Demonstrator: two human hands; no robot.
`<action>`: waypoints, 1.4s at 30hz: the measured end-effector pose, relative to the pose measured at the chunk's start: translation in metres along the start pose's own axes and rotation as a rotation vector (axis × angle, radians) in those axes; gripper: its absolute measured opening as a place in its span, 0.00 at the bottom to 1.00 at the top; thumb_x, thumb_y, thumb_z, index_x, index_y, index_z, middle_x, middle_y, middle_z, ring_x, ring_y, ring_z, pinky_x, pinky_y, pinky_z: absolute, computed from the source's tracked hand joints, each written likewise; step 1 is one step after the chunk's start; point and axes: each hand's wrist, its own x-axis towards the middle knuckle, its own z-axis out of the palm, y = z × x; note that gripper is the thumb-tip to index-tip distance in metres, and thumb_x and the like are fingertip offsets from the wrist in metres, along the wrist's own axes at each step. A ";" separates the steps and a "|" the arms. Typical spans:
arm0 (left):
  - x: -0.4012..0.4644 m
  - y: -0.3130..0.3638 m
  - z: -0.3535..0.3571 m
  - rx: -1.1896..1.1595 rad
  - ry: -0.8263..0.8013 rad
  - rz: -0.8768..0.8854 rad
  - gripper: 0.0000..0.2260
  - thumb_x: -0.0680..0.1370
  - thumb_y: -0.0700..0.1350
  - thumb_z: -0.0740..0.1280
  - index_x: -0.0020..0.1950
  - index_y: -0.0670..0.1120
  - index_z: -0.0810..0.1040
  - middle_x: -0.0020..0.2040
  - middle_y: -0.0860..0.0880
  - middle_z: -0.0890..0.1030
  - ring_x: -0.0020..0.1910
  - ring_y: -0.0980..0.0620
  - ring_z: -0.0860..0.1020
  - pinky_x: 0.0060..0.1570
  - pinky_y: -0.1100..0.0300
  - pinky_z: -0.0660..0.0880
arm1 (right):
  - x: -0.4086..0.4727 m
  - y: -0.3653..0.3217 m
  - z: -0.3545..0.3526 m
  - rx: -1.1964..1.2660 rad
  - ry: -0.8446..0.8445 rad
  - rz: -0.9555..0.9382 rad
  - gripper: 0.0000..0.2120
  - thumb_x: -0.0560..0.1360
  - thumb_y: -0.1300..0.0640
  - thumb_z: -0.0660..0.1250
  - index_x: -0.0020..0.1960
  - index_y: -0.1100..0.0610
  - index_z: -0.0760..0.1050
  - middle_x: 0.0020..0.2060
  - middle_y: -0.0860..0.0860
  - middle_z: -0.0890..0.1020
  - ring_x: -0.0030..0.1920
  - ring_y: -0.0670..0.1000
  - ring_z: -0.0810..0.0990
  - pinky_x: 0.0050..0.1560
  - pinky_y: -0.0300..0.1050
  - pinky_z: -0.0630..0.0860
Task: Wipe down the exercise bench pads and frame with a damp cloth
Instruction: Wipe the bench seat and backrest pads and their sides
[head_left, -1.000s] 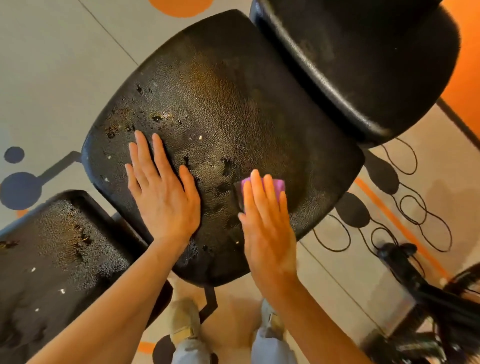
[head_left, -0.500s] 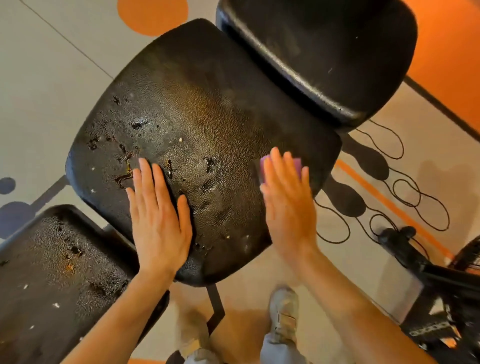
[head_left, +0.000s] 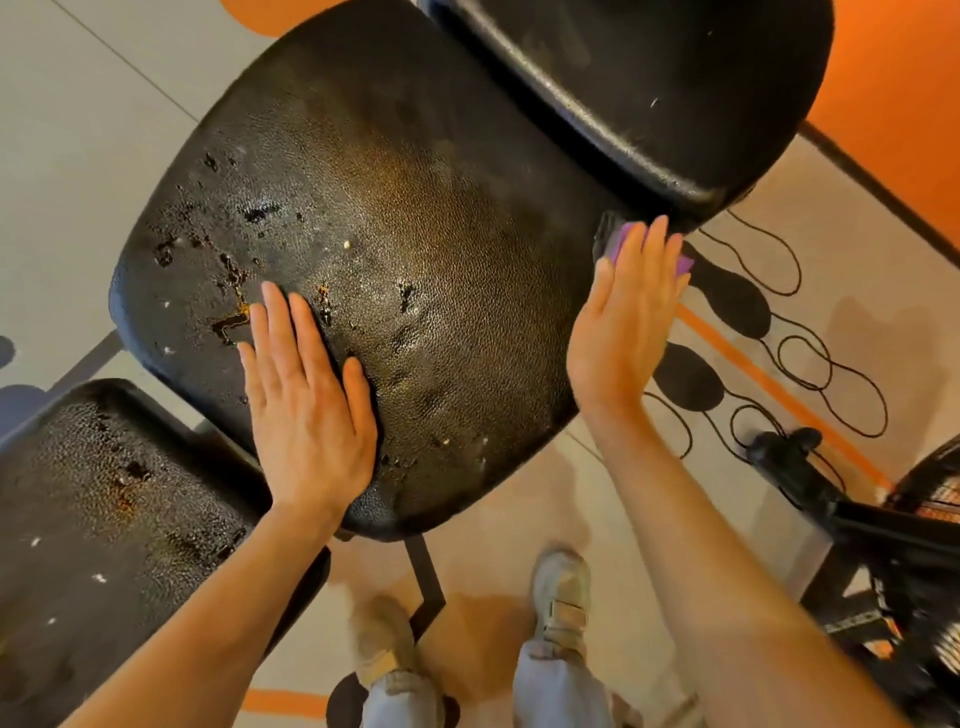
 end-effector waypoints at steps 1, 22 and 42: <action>0.000 0.000 0.000 -0.002 -0.001 -0.003 0.28 0.84 0.50 0.50 0.81 0.38 0.48 0.82 0.39 0.47 0.81 0.41 0.46 0.79 0.46 0.44 | -0.023 -0.005 0.002 -0.015 0.005 -0.019 0.22 0.83 0.56 0.50 0.76 0.62 0.59 0.76 0.58 0.61 0.77 0.57 0.55 0.76 0.57 0.55; -0.001 0.003 -0.003 -0.002 0.000 -0.033 0.28 0.84 0.52 0.50 0.81 0.39 0.50 0.82 0.41 0.47 0.81 0.43 0.46 0.80 0.49 0.44 | -0.041 -0.021 -0.005 -0.169 -0.134 -0.295 0.22 0.83 0.55 0.51 0.76 0.60 0.60 0.76 0.57 0.60 0.77 0.57 0.56 0.75 0.58 0.55; -0.046 -0.082 -0.059 0.153 -0.210 -0.001 0.31 0.81 0.62 0.51 0.82 0.51 0.52 0.83 0.48 0.50 0.81 0.45 0.49 0.79 0.44 0.44 | -0.109 -0.006 -0.022 -0.265 -0.451 -0.822 0.25 0.82 0.56 0.52 0.77 0.59 0.53 0.77 0.56 0.56 0.78 0.56 0.51 0.77 0.56 0.51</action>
